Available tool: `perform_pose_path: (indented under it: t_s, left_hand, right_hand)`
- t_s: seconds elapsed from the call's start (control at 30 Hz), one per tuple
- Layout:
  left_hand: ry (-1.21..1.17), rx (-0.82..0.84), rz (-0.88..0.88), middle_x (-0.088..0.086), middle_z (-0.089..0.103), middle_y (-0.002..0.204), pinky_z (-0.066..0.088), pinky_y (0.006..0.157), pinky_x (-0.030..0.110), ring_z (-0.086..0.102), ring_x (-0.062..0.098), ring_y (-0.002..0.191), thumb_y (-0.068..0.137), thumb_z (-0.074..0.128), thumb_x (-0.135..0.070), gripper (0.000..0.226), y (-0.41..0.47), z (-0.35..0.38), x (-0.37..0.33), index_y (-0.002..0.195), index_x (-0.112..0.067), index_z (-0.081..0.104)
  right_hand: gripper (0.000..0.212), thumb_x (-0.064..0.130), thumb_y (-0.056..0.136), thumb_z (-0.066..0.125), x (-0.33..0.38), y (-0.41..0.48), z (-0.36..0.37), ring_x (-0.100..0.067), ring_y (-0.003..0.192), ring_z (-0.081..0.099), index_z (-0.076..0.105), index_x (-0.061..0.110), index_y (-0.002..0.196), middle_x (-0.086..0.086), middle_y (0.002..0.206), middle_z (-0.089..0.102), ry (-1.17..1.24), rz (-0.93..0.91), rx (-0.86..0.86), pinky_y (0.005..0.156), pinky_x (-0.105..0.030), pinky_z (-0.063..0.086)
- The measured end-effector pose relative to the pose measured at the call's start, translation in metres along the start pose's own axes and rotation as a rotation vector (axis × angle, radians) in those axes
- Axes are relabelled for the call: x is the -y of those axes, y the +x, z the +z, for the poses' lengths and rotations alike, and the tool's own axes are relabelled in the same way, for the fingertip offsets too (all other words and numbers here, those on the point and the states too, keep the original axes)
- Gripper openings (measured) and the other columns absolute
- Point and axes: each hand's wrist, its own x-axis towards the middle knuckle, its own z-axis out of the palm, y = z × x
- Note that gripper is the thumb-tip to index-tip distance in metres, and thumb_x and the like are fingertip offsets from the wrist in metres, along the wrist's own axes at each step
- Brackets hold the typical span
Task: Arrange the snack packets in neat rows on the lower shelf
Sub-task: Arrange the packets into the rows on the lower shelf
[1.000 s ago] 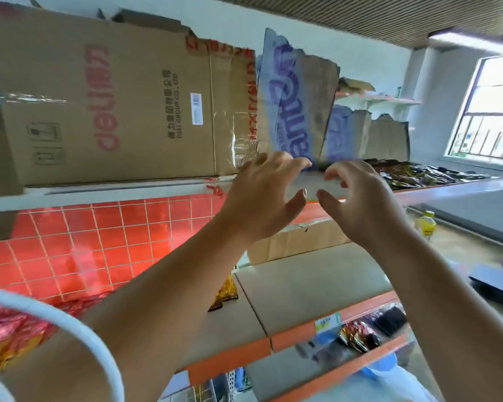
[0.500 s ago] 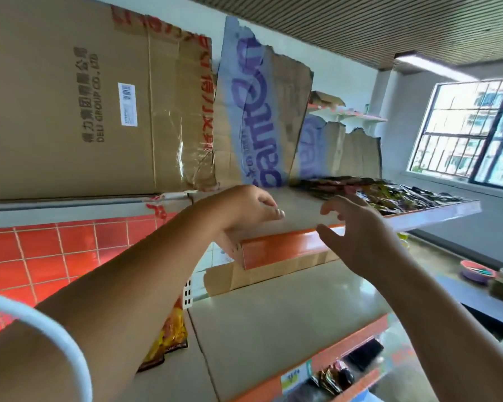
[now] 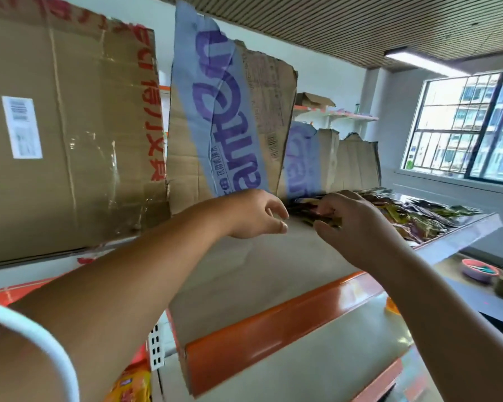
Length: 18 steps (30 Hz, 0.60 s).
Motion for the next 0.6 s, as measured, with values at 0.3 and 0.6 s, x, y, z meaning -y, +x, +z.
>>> perform_pose_path:
  t_s: [0.3,0.6]
  left_hand:
    - [0.185,-0.011,-0.051,-0.019,0.067,0.112,0.053,0.088,0.027,0.063,0.004,0.102,0.094,0.067,-0.049,0.031,0.046,-0.006,-0.037,0.124,-0.041,0.067]
    - [0.272,-0.044,-0.181,-0.014,0.068,0.115,0.052,0.091,0.028,0.063,0.006,0.102,0.094,0.067,-0.047,0.029,0.116,0.019,-0.078,0.123,-0.041,0.069]
  right_hand:
    - [0.014,0.037,0.087,0.072,-0.070,0.064,-0.016,-0.018,0.077,0.061,0.059,0.038,0.090,0.009,0.097,0.058,0.097,0.002,0.048,0.063,-0.034,0.054]
    - [0.014,0.035,0.091,0.068,-0.123,0.140,-0.024,-0.019,0.095,0.060,0.057,0.034,0.099,0.005,0.109,0.060,-0.025,-0.237,0.333,0.085,-0.035,0.052]
